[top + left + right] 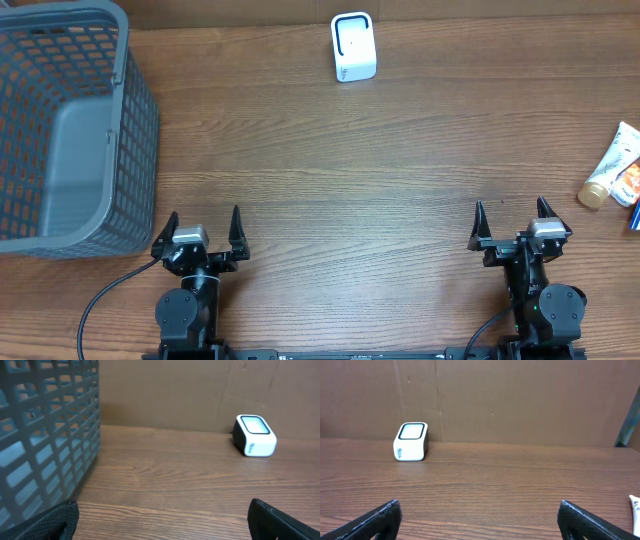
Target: Scan the item barcode
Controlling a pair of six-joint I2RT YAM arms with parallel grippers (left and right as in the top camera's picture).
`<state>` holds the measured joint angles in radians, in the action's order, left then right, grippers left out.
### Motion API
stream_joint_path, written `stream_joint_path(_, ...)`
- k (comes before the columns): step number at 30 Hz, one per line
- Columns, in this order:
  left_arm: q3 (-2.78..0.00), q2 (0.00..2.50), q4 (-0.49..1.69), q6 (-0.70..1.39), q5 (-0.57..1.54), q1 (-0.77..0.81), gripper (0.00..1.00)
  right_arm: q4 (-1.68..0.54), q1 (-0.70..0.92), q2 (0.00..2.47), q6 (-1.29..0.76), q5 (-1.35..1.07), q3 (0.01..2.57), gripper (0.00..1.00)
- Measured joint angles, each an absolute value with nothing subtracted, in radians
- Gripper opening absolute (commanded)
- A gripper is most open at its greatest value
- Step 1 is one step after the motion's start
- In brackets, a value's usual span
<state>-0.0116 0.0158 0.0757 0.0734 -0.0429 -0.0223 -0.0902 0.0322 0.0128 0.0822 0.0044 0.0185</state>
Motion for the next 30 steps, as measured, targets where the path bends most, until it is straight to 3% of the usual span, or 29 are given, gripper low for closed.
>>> stream_joint_path(30, -0.012, 0.016, 0.081, 0.044, -0.041, -0.02, 1.0, -0.09, 0.032, 0.013, 0.083, 0.004, 0.019, 1.0)
